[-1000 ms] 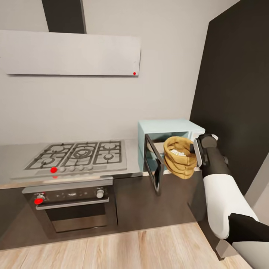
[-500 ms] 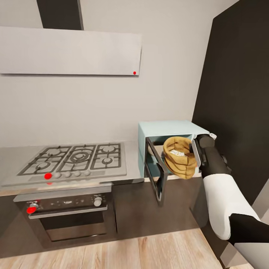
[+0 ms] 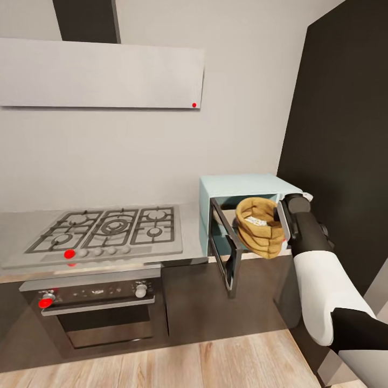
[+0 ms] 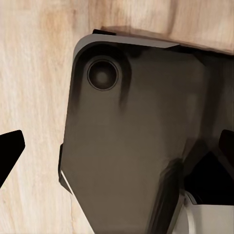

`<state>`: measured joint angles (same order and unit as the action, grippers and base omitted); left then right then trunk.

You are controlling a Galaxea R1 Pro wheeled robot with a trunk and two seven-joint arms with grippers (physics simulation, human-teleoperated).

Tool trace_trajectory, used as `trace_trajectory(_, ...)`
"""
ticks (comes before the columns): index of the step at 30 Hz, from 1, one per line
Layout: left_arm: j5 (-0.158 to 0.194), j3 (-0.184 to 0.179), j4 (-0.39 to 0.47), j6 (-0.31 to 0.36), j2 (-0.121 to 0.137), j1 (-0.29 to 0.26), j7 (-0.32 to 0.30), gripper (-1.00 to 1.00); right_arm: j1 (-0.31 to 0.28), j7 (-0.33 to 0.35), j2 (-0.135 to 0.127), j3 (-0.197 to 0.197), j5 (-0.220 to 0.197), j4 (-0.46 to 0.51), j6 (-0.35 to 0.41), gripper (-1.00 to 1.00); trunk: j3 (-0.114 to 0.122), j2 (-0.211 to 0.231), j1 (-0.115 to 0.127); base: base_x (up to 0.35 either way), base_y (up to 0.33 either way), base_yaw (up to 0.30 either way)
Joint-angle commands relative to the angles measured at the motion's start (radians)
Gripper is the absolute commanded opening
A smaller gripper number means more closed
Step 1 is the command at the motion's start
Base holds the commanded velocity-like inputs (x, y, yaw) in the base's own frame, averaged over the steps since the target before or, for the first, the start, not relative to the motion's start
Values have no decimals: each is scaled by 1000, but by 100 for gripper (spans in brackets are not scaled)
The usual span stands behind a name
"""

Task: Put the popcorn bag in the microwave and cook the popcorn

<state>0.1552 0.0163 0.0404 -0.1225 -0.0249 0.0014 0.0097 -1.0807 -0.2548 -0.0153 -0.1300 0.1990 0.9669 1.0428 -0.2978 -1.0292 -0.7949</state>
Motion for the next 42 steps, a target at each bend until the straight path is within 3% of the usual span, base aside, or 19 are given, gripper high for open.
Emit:
trace_trajectory(1, 6, 1, 1, -2, -1, 0, 1, 100, -1, 0, 0, 1, 4, 1, 4, -100, -1, -1, 0, 0, 0, 0)
trace_trajectory(17, 6, 2, 3, -3, -1, 0, 3, 100, 0, -1, -4, 0, -2, -2, 4, -100, -1, -1, 0, 0, 0, 0)
trace_trajectory(19, 6, 2, 3, -3, 0, 0, 3, 100, -13, -1, -3, 0, -3, -21, 4, -100, -1, -1, 0, 0, 0, 0)
trace_trajectory(24, 6, 2, 3, -3, -1, 0, 3, 100, -88, -2, -4, -1, -2, -178, 4, -100, -1, -1, 0, 0, 0, 0)
trace_trajectory(42, 8, 3, 3, -3, 0, 0, 1, 100, -94, -1, -2, -9, -2, -210, 4, -100, -1, -1, 0, 26, 0, 0)
